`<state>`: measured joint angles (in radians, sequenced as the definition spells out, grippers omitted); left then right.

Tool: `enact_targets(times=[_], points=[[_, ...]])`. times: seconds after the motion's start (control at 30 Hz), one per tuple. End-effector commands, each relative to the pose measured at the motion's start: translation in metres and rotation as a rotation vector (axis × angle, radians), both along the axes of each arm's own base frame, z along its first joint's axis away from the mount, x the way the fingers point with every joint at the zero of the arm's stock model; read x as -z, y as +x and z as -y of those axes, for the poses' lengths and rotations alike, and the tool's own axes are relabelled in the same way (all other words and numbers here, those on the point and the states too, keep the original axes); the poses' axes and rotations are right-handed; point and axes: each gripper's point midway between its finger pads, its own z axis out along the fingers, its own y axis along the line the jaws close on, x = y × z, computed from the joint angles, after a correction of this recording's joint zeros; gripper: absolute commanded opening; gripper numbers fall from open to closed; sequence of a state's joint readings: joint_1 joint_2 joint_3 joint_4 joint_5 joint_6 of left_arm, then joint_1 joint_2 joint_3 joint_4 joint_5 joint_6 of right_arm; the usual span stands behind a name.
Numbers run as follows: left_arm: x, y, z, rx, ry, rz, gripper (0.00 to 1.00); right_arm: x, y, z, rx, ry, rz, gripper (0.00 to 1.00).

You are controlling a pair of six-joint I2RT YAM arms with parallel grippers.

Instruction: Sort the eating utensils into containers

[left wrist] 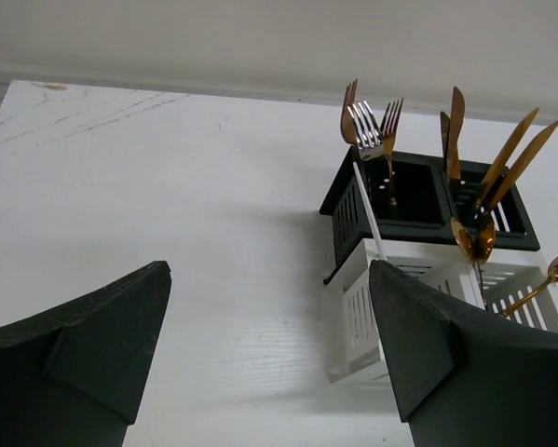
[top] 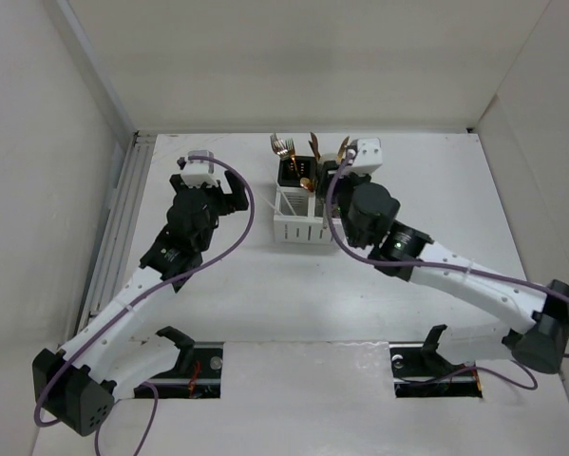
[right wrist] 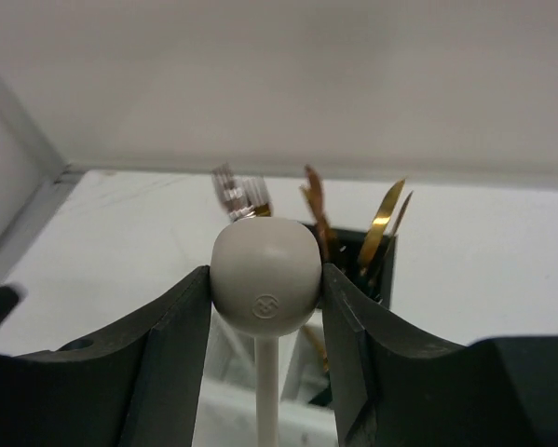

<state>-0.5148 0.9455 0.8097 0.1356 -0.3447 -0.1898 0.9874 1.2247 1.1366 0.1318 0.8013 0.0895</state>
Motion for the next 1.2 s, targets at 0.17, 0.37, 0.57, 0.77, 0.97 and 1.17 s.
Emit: enact_targets(times=[0.17, 0.37, 0.57, 0.77, 0.97, 1.17], points=[[-0.014, 0.006, -0.011, -0.044, -0.024, 0.031, 0.85, -0.011, 0.067, 0.027, 0.105, 0.033, 0.277, 0.12], [-0.007, 0.011, -0.015, -0.054, -0.016, 0.014, 0.85, -0.003, 0.083, 0.018, 0.072, 0.035, 0.325, 0.09], [-0.004, 0.014, -0.019, -0.066, -0.022, 0.005, 0.85, 0.031, 0.088, 0.007, 0.042, 0.051, 0.271, 0.09], [-0.001, 0.017, -0.021, -0.076, -0.017, -0.003, 0.85, 0.075, 0.091, 0.015, 0.026, 0.036, 0.232, 0.19], [0.002, 0.019, -0.022, -0.076, -0.014, -0.012, 0.85, 0.079, 0.082, 0.011, -0.033, 0.04, 0.193, 0.86], [-0.003, 0.019, -0.022, -0.077, -0.028, -0.004, 0.85, 0.02, 0.062, 0.035, 0.007, 0.109, 0.261, 1.0]])
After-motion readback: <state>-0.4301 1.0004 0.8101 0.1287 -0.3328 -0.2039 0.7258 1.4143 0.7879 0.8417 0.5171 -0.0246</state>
